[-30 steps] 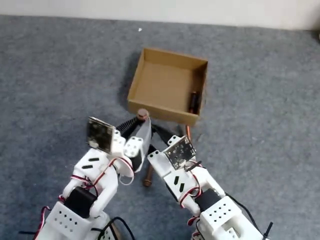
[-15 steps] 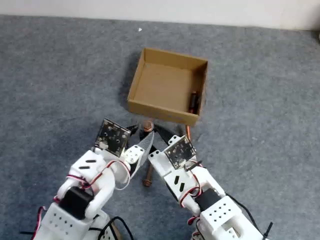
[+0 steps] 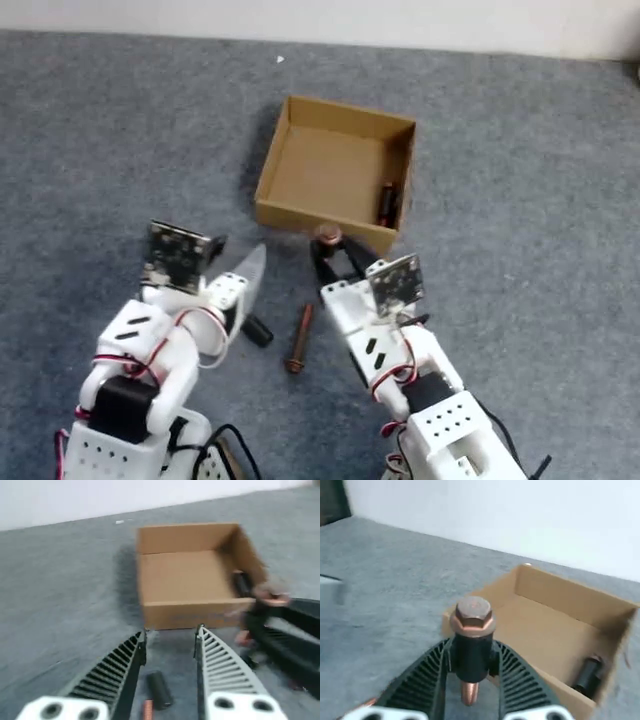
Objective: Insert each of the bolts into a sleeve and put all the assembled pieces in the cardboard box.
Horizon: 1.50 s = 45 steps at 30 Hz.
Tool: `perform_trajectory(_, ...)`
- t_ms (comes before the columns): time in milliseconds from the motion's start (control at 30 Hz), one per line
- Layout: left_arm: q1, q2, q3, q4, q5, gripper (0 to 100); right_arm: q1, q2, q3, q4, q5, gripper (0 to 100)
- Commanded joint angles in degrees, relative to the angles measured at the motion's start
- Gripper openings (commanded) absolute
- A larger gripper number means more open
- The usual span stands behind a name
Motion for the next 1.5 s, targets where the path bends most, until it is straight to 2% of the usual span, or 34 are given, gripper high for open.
perform_trajectory(0, -9.54, -0.31, -1.71, 0.09, 0.26, 16, 3.12, -1.36, 4.62, 7.69, -1.05, 0.5)
perform_trajectory(167, -18.77, -0.31, 2.68, -0.09, 0.18, 0, 5.67, -1.01, -6.29, 27.91, -1.49, 0.5)
perform_trajectory(300, -23.08, -0.31, 7.69, -0.09, 0.26, 2, 7.34, -0.92, -17.98, 45.05, -3.96, 0.5)
perform_trajectory(500, -25.63, -0.31, 14.29, -0.09, 0.26, 2, 7.08, 0.31, -34.15, 58.86, -3.87, 0.5)
perform_trajectory(733, -27.3, -0.31, 17.27, -4.75, 0.35, 2, 7.08, 19.74, -53.14, 62.64, -3.78, 0.5)
perform_trajectory(1167, -28.26, -0.31, 17.1, -4.66, 0.35, 2, 9.45, 62.55, -90.86, 62.37, -3.78, 0.5)
perform_trajectory(1300, -31.25, -0.31, 16.84, -4.92, 0.35, 2, 11.12, 74.86, -101.49, 62.46, -3.87, 0.5)
perform_trajectory(1467, -31.96, -0.31, 16.75, -4.92, 0.35, 2, 12.26, 85.76, -110.02, 62.73, -3.87, 0.9)
